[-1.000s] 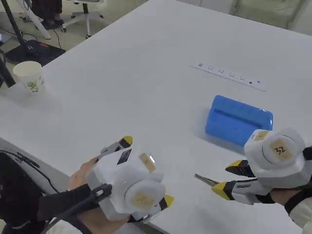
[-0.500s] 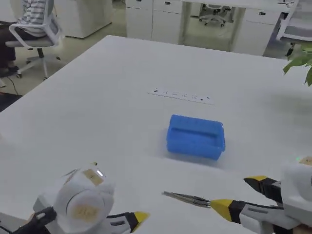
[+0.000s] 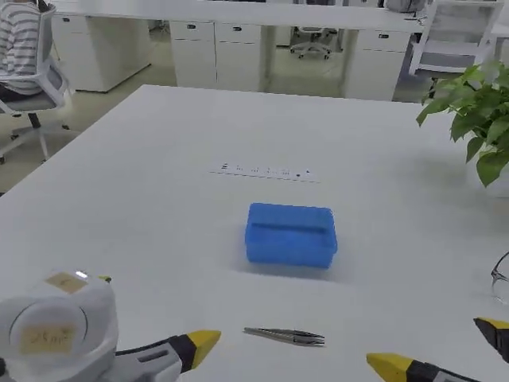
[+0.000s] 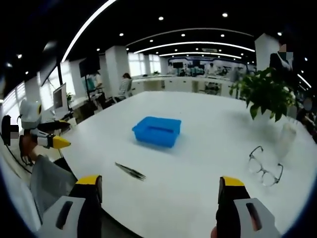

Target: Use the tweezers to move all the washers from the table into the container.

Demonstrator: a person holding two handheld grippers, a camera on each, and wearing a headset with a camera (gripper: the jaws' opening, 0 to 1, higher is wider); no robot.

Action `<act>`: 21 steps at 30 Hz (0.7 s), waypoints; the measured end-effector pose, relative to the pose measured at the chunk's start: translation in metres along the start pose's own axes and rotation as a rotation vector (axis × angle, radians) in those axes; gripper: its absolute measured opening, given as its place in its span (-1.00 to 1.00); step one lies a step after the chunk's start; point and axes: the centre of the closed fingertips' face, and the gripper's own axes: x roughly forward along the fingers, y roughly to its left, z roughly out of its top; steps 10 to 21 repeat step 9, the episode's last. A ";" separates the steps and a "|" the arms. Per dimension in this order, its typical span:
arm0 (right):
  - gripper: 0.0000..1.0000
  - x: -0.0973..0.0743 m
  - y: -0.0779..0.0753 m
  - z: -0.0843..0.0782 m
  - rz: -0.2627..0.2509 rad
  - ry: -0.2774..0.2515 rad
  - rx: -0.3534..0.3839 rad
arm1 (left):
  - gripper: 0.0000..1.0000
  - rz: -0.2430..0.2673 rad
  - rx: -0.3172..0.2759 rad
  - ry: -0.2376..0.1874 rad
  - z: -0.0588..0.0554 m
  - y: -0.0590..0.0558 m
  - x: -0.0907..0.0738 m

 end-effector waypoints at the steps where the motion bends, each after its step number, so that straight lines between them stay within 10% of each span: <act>1: 0.96 0.000 -0.001 -0.001 -0.001 -0.002 0.008 | 0.98 0.002 0.001 0.000 0.000 0.000 0.000; 21: 0.98 0.002 -0.005 -0.008 -0.007 0.032 -0.002 | 0.98 0.023 0.025 0.008 0.003 0.004 -0.001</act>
